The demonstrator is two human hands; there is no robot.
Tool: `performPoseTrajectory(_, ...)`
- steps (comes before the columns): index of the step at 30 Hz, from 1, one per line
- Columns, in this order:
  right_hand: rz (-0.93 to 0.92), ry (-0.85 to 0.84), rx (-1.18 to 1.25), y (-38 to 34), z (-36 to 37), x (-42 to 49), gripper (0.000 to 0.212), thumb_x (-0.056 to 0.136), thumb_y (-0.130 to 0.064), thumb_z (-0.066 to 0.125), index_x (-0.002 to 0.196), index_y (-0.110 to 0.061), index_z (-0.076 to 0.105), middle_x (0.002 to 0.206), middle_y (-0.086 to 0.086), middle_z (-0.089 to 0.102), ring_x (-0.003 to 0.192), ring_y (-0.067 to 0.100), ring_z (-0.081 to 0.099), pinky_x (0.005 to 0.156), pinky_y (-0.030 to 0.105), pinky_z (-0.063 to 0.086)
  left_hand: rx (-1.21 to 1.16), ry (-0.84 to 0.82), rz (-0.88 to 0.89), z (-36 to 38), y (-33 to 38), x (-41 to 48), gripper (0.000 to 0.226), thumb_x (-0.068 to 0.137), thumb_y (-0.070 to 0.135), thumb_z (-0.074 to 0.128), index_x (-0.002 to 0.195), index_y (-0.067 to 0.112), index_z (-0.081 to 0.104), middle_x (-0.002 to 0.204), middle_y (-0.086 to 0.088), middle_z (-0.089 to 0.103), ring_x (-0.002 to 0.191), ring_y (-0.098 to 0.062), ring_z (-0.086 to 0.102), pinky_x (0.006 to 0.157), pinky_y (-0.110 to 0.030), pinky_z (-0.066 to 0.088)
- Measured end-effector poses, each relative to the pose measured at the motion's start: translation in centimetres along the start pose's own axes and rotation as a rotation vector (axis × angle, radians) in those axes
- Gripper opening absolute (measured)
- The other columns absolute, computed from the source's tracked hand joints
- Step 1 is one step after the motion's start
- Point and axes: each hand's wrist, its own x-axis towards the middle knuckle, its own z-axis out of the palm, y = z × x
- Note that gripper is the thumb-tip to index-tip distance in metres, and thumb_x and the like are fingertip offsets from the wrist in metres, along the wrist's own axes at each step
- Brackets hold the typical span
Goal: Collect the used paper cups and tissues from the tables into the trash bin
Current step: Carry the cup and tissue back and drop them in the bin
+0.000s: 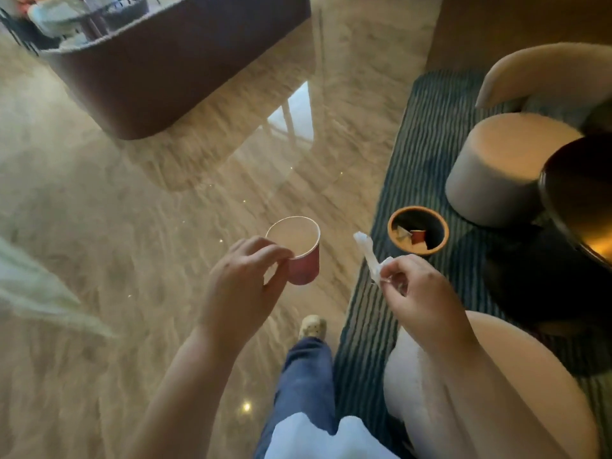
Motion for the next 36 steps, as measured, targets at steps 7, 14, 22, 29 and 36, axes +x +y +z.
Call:
performPoseTrajectory(7, 0.307, 0.174, -0.076, 8.8, -1.0, 11.8, 0.013, 0.080, -0.012, 0.068, 0.080, -0.023, 0.061, 0.083, -0.011, 0.057, 0.075, 0.005, 0.056, 0.066, 0.028, 0.049, -0.116, -0.181, 0.261, 12.0, -2.5, 17.9, 0.026, 0.086, 0.038, 0.050, 0.091, 0.026, 0.073, 0.091, 0.015, 0.065, 0.085, -0.009, 0.058, 0.066, -0.027, 0.051)
performPoseTrajectory(14, 0.580, 0.189, -0.180, 16.2, -0.8, 22.5, 0.018, 0.079, -0.011, 0.069, 0.081, -0.026, 0.060, 0.084, -0.012, 0.057, 0.072, 0.006, 0.054, 0.060, 0.016, 0.037, -0.236, -0.487, 0.317, 25.1, -4.0, 34.7, 0.013, 0.079, 0.026, 0.073, 0.090, 0.032, 0.075, 0.092, 0.021, 0.066, 0.087, -0.003, 0.057, 0.072, -0.022, 0.047)
performPoseTrajectory(22, 0.717, 0.192, -0.214, 28.1, 3.1, 27.9, 0.018, 0.077, -0.007, 0.067, 0.081, -0.023, 0.060, 0.082, -0.011, 0.055, 0.067, 0.007, 0.046, 0.055, 0.015, 0.030, -0.161, -0.778, 0.305, 43.3, -4.7, 41.0, 0.011, 0.079, 0.025, 0.074, 0.090, 0.026, 0.076, 0.096, 0.010, 0.069, 0.091, -0.011, 0.060, 0.075, -0.027, 0.046)
performPoseTrajectory(29, 0.903, -0.031, -0.118, 42.5, 10.0, 30.0, 0.008, 0.087, -0.012, 0.059, 0.088, -0.020, 0.060, 0.096, -0.004, 0.058, 0.078, 0.017, 0.057, 0.061, 0.026, 0.039, -0.147, -0.873, 0.147, 55.3, -6.2, 40.4, 0.015, 0.082, 0.025, 0.070, 0.096, 0.025, 0.074, 0.103, 0.010, 0.070, 0.092, -0.010, 0.062, 0.077, -0.023, 0.047)
performPoseTrajectory(36, 1.016, -0.112, -0.053, 53.8, 17.0, 31.8, 0.007, 0.090, -0.017, 0.057, 0.093, -0.021, 0.060, 0.102, -0.004, 0.057, 0.082, 0.013, 0.053, 0.068, 0.027, 0.045, -0.142, -0.944, 0.073, 67.2, -9.4, 38.0, 0.014, 0.083, 0.017, 0.069, 0.096, 0.018, 0.072, 0.102, 0.003, 0.069, 0.091, -0.017, 0.061, 0.077, -0.026, 0.045)
